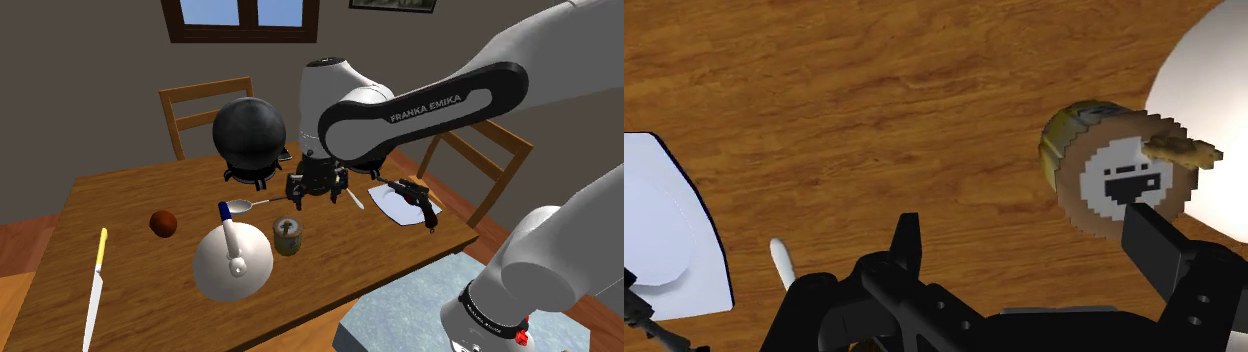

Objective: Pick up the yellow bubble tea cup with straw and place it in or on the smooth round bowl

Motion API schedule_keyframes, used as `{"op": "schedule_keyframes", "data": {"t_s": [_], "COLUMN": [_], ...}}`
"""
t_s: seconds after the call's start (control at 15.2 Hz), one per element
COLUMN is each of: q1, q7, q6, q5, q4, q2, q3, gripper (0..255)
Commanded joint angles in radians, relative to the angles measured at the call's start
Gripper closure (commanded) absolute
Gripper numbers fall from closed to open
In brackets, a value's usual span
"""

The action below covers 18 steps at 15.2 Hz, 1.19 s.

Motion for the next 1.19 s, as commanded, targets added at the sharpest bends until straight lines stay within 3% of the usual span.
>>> {"op": "schedule_keyframes", "data": {"t_s": [0.0, 0.33, 0.86, 1.12], "q1": [-0.007, -0.003, 0.006, 0.006], "q7": [0.075, 0.271, 0.3, 0.3], "q6": [0.047, 0.123, 0.219, 0.219], "q5": [-0.026, -0.135, -0.176, -0.176], "q4": [0.033, 0.167, 0.127, 0.127], "q2": [0.076, 0.288, 0.351, 0.351], "q3": [0.024, 0.054, 0.046, 0.046], "gripper": [0, 0, 0, 0]}}
